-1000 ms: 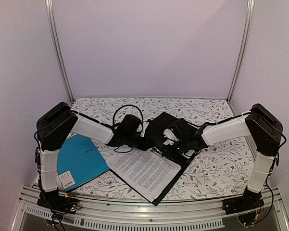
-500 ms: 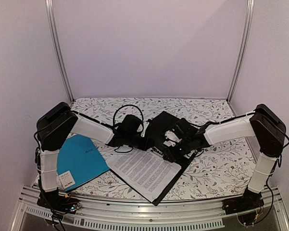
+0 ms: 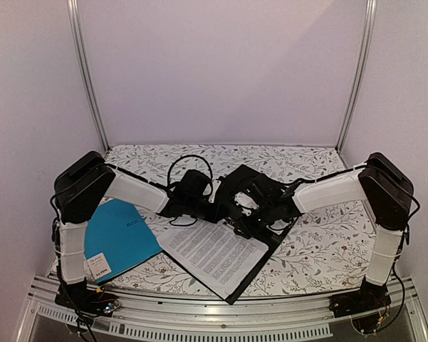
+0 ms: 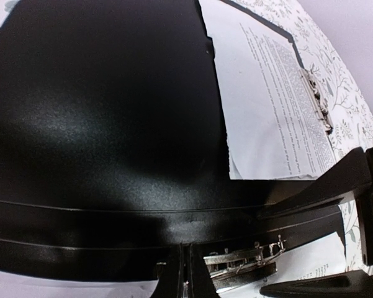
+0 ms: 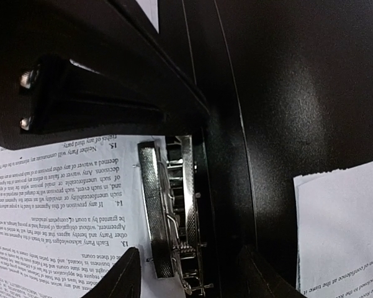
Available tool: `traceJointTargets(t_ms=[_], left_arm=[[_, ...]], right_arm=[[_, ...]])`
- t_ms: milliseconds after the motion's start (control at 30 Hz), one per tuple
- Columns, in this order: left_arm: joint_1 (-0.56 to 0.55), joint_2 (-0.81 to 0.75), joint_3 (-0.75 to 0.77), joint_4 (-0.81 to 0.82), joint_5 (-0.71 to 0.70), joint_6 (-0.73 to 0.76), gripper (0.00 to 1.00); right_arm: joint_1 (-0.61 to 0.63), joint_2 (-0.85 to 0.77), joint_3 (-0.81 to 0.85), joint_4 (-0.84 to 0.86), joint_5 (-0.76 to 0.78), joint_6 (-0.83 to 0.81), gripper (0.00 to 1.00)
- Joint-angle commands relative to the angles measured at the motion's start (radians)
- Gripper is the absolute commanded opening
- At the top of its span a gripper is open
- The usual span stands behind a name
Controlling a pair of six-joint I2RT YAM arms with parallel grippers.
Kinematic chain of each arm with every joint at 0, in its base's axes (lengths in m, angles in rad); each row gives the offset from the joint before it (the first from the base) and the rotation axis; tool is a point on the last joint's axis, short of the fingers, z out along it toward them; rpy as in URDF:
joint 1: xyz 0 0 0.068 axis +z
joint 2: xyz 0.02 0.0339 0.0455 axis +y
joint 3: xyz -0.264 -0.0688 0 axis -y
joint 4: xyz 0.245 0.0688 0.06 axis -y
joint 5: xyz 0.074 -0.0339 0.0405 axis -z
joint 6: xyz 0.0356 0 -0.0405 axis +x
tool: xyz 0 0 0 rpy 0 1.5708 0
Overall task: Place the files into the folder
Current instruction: Clamp the file onto the spring clip on the folder.
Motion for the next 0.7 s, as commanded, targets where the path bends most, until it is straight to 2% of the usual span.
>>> traceJointTargets(t_ms=[0,233,567,667], left_arm=[[-0.028,0.133,-0.091,-0.414,-0.051,0.02,0.0],[-0.025,0.125,-0.095,-0.417,-0.051,0.023,0.0],[-0.025,0.095,-0.105,-0.419,-0.037,0.017,0.0],[-0.025,0.091,-0.109,-0.421,-0.034,0.015,0.0]], right_arm=[[0.017,0.068,0.001,-0.032,0.033,-0.047,0.51],[0.058,0.082,-0.03,-0.037,0.127,-0.061,0.42],[0.064,0.071,-0.12,-0.034,0.22,0.01,0.16],[0.063,0.067,-0.14,-0.035,0.233,0.038,0.11]])
